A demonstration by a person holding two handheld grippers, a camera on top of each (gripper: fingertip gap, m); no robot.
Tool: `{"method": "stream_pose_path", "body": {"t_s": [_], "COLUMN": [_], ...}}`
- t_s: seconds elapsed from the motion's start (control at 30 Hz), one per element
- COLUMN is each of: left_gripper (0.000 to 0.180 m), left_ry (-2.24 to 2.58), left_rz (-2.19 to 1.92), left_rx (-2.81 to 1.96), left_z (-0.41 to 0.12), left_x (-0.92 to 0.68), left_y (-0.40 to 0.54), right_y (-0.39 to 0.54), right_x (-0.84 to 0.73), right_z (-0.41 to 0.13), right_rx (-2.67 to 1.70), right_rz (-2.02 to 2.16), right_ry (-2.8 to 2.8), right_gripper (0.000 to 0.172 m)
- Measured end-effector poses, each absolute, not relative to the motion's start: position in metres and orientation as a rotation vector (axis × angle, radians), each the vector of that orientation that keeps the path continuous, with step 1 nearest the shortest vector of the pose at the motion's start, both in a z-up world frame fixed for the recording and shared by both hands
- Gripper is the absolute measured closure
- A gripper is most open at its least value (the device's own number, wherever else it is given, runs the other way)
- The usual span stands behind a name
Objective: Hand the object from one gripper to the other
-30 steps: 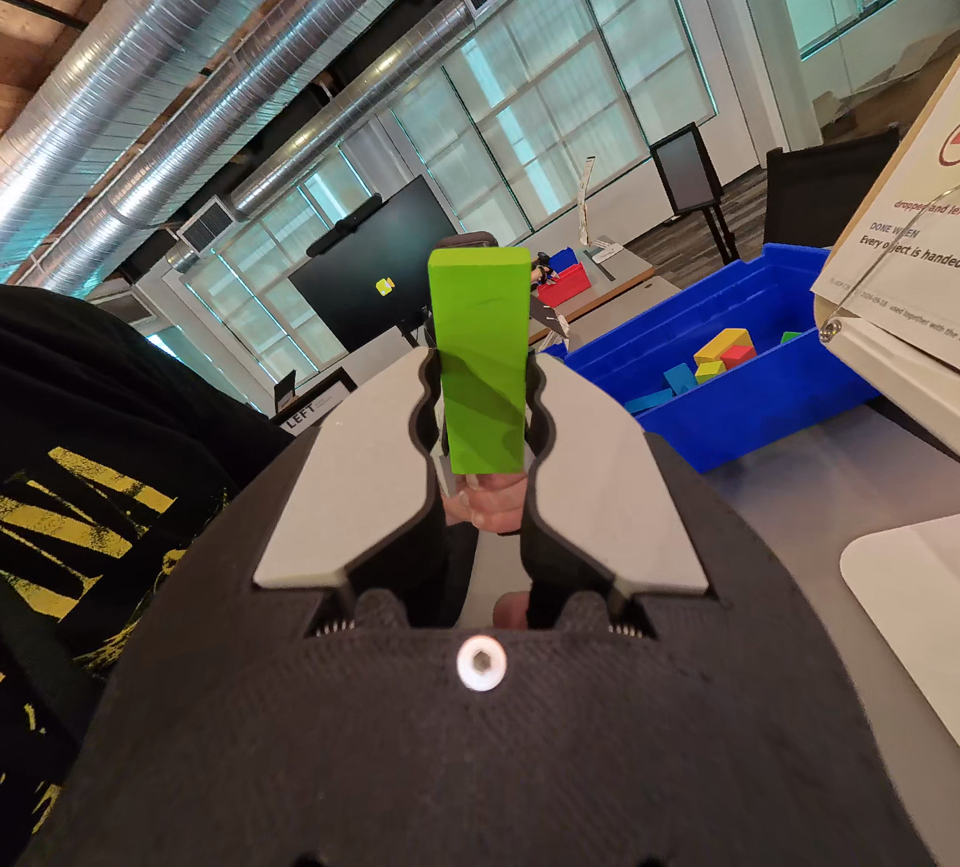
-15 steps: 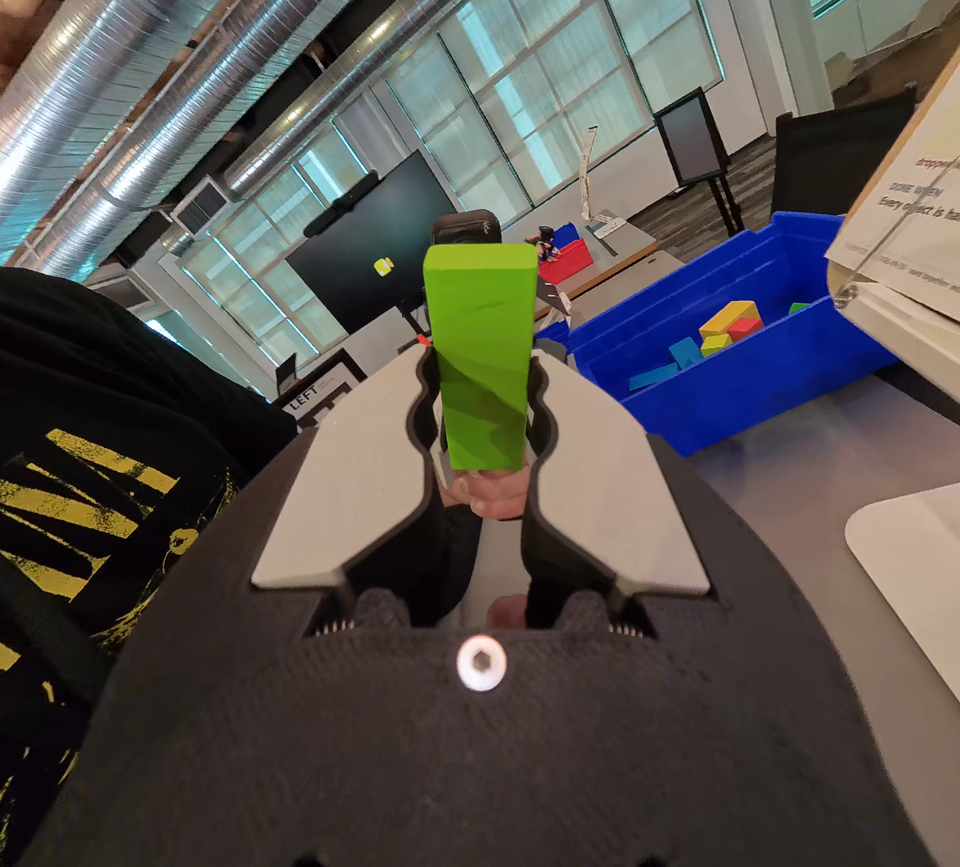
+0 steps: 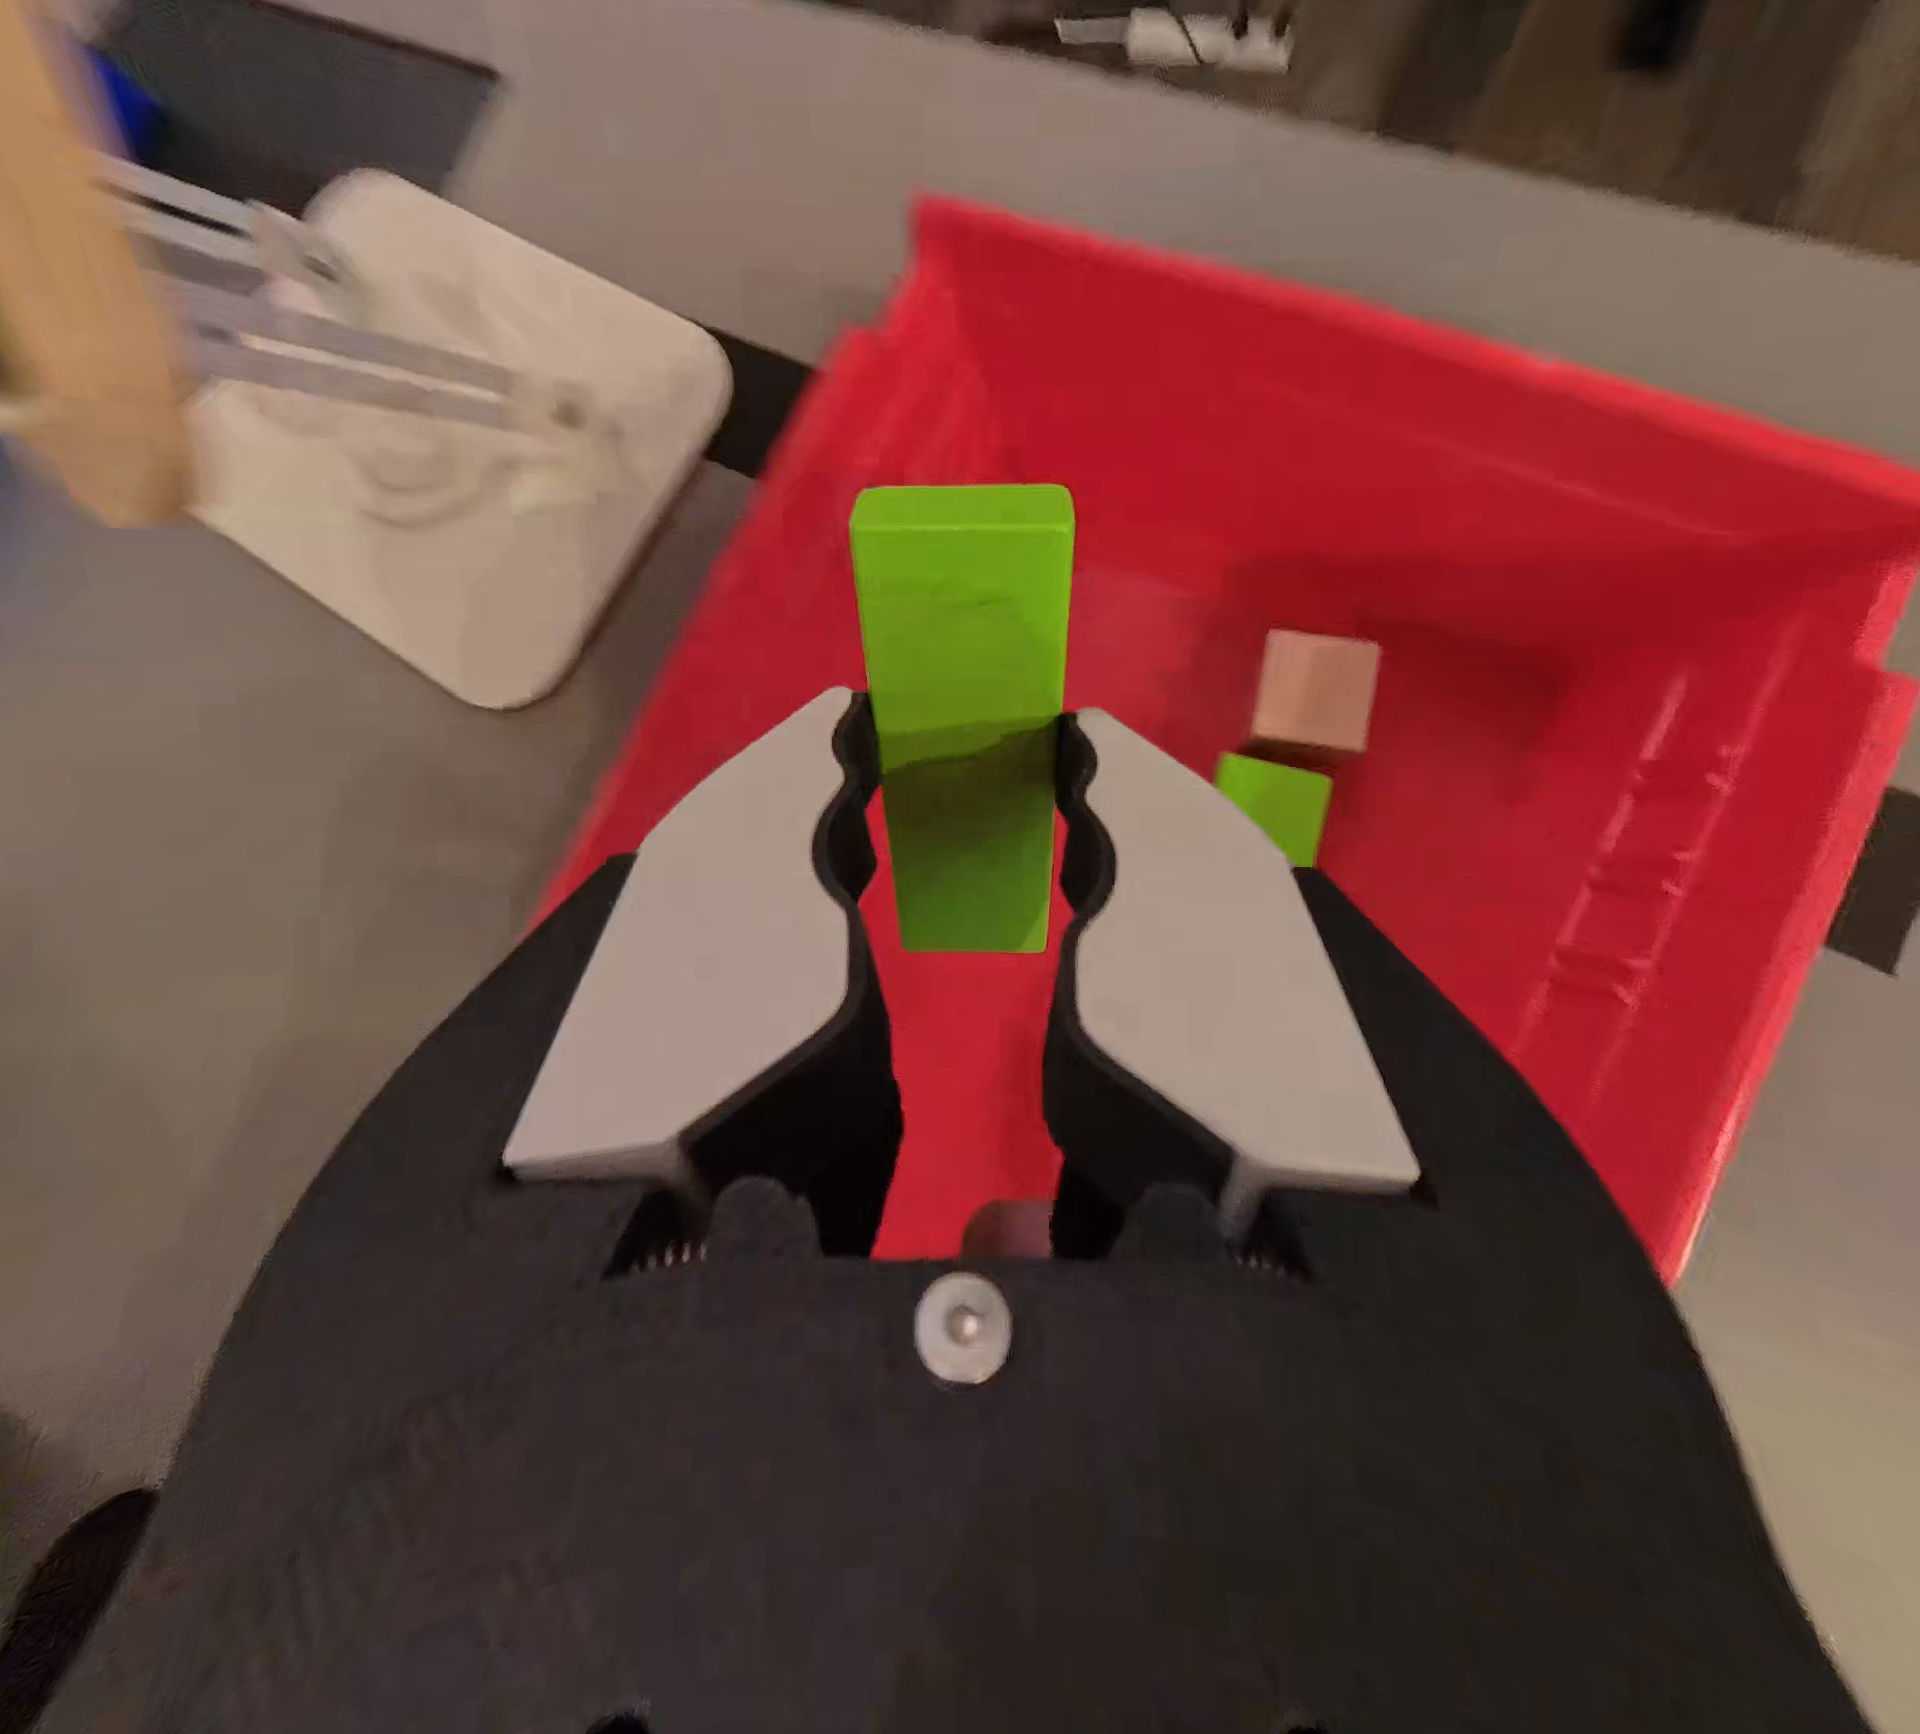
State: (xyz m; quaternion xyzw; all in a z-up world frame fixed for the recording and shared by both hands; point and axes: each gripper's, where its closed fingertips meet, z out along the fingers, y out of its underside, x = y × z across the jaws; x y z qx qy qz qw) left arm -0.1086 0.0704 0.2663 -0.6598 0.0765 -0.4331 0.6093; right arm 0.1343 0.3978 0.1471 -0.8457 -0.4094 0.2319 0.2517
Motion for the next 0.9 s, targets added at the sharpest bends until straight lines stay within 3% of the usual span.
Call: {"method": "stream_pose_path", "body": {"t_s": [0.33, 0.73, 0.9], "left_gripper": [0.163, 0.161, 0.153], "left_ry": [0.159, 0.106, 0.053], "left_rz": [-0.945, -0.92, -0.706], "left_rx": [-1.593, -1.639, -1.791], "left_z": [0.257, 0.242, 0.224], "left_x": [-0.124, -0.138, -0.178], "left_y": [0.072, 0.074, 0.085], "right_y": [0.43, 0.443, 0.443], "right_x": [0.128, 0.139, 0.142], "right_z": [0.05, 0.035, 0.035], "right_rx": [-2.554, -2.58, -2.566], "right_rz": [0.421, 0.121, 0.096], "right_ry": [-1.187, -1.293, -1.31], "right_gripper": [0.141, 0.141, 0.14]}}
